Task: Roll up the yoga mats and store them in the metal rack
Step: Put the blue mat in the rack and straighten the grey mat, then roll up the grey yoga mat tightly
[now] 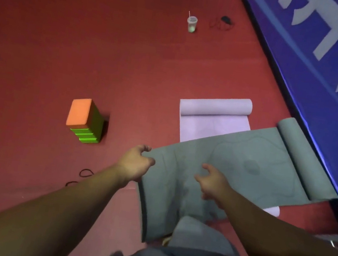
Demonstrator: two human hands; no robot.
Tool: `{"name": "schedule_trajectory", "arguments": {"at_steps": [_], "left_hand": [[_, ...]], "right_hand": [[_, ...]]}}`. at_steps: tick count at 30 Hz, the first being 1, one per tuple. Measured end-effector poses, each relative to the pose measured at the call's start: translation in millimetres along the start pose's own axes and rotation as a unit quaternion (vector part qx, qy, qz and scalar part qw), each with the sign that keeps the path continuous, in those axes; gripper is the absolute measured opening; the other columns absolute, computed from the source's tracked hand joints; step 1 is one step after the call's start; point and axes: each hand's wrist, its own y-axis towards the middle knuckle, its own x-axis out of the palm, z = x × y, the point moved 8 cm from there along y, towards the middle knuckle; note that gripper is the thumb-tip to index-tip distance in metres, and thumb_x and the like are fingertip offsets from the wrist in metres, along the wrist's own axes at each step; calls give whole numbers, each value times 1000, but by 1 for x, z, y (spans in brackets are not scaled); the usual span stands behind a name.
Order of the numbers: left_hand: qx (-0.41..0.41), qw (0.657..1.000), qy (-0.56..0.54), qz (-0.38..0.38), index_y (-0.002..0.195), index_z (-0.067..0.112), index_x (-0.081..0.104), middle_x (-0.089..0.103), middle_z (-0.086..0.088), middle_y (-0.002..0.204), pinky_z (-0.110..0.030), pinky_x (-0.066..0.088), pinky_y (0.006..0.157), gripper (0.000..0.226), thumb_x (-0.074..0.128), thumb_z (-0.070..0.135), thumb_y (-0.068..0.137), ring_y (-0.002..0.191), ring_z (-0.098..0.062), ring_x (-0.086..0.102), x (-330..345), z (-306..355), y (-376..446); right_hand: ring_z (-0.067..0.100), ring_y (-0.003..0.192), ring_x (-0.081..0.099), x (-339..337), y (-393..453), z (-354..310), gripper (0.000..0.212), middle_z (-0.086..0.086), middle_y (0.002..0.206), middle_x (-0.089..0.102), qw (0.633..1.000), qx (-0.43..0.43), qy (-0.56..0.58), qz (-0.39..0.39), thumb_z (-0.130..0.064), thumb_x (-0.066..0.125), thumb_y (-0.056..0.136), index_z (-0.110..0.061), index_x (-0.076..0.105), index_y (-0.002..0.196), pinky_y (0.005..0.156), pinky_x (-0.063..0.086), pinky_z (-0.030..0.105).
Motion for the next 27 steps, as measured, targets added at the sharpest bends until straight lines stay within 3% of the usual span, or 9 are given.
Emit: {"name": "schedule_trajectory", "arguments": {"at_steps": [4, 8, 10, 13, 15, 17, 21, 24, 27], "left_hand": [[32, 998, 60, 9, 144, 19, 48, 53, -4, 77, -32, 48, 58, 49, 54, 11, 96, 64, -20, 52, -44, 48, 52], [68, 987, 139, -39, 143, 18, 50, 56, -4, 74, -30, 49, 59, 49, 54, 11, 94, 62, -22, 54, -52, 90, 127], [113, 970, 204, -67, 142, 18, 51, 57, -4, 68, -21, 45, 50, 50, 56, 11, 92, 50, -16, 53, -50, 111, 168], [188, 935, 279, -111, 140, 17, 54, 69, -19, 104, -21, 50, 59, 50, 58, 12, 91, 63, -19, 67, -45, 138, 232], [236, 896, 342, -158, 138, 16, 57, 64, -16, 128, -31, 54, 88, 48, 60, 13, 90, 100, -33, 69, -48, 148, 269], [286, 845, 389, -229, 134, 14, 59, 67, -11, 124, -37, 53, 91, 42, 60, 12, 93, 106, -35, 67, -56, 159, 285], [368, 727, 453, -361, 128, 2, 64, 62, -1, 123, 5, 31, 83, 34, 54, 22, 103, 111, -11, 53, -82, 178, 287], [388, 669, 511, -375, 131, 8, 64, 62, -6, 137, -19, 41, 100, 32, 55, 15, 101, 125, -23, 57, -80, 180, 300], [401, 628, 542, -389, 135, 13, 61, 58, -9, 141, -29, 44, 101, 40, 58, 14, 96, 125, -26, 57, -70, 168, 304]], "right_hand": [[24, 65, 61, 1, 32, -60, 55, 10, 94, 63, 999, -27, -40, 20, -25, 60, 93, -22, 46, 146, 64, 61, 41], [15, 55, 60, 4, 69, -91, 56, 4, 97, 65, 998, -11, -30, 52, -29, 61, 94, -23, 45, 147, 49, 52, 24], [14, 58, 58, 10, 89, -94, 57, 8, 108, 68, 997, 12, -10, 79, -33, 63, 93, -21, 46, 146, 55, 48, 18], [10, 78, 62, 26, 112, -95, 54, 8, 128, 66, 990, 50, 20, 128, -32, 65, 95, -16, 50, 144, 71, 41, 9], [23, 105, 66, 43, 115, -101, 46, 7, 127, 65, 979, 90, 58, 174, -23, 64, 96, -12, 54, 140, 82, 43, 7], [29, 120, 60, 70, 112, -107, 50, 12, 135, 61, 963, 155, 69, 208, -27, 61, 98, -13, 51, 144, 99, 46, 24], [27, 134, 48, 141, 111, -143, 58, 11, 151, 46, 951, 233, 64, 194, -36, 57, 99, -19, 41, 152, 108, 32, 24], [29, 138, 44, 175, 108, -165, 56, 13, 153, 42, 943, 237, 110, 204, -32, 57, 100, -19, 42, 152, 108, 31, 24], [24, 154, 16, 202, 101, -164, 53, 18, 151, 47, 931, 242, 157, 224, -29, 54, 100, -24, 42, 152, 116, 27, 27]]}}
